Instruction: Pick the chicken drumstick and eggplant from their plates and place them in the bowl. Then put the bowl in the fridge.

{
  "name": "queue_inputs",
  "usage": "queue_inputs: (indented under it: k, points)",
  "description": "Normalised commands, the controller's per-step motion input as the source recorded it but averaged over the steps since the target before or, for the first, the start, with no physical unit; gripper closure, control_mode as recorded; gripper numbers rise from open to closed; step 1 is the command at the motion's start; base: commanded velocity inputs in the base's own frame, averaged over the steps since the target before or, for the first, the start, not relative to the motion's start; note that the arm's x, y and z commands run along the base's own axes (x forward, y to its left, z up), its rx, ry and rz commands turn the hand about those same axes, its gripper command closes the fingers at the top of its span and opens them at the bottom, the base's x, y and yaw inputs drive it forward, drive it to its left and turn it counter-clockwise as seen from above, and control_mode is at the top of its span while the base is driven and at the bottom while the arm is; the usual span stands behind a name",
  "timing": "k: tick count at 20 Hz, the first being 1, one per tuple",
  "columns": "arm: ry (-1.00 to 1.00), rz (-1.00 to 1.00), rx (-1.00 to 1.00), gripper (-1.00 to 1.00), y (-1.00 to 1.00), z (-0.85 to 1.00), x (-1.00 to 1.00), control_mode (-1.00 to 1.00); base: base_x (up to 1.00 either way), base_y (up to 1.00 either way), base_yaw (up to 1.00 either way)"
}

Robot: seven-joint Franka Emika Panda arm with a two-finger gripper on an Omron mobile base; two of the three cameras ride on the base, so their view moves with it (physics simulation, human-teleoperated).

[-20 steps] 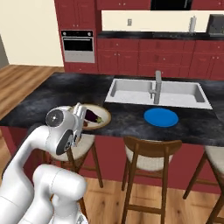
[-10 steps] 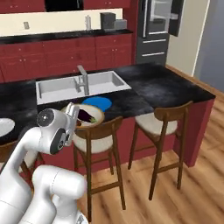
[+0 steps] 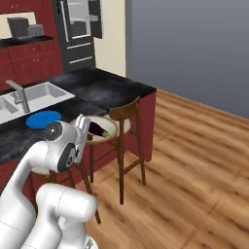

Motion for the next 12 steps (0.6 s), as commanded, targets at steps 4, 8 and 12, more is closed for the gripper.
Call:
queue_inputs:
  k: [4, 8, 12]
  points:
    - [0.0, 0.0, 0.0, 1.0, 0.0, 0.0, 0.0, 1.0, 0.36, -0.22, -0.44]
    - [0.0, 0.0, 0.0, 1.0, 0.0, 0.0, 0.0, 1.0, 0.66, -0.2, -0.22]
    - [0.0, 0.0, 0.0, 1.0, 0.0, 0.0, 0.0, 1.0, 0.75, -0.18, -0.16]
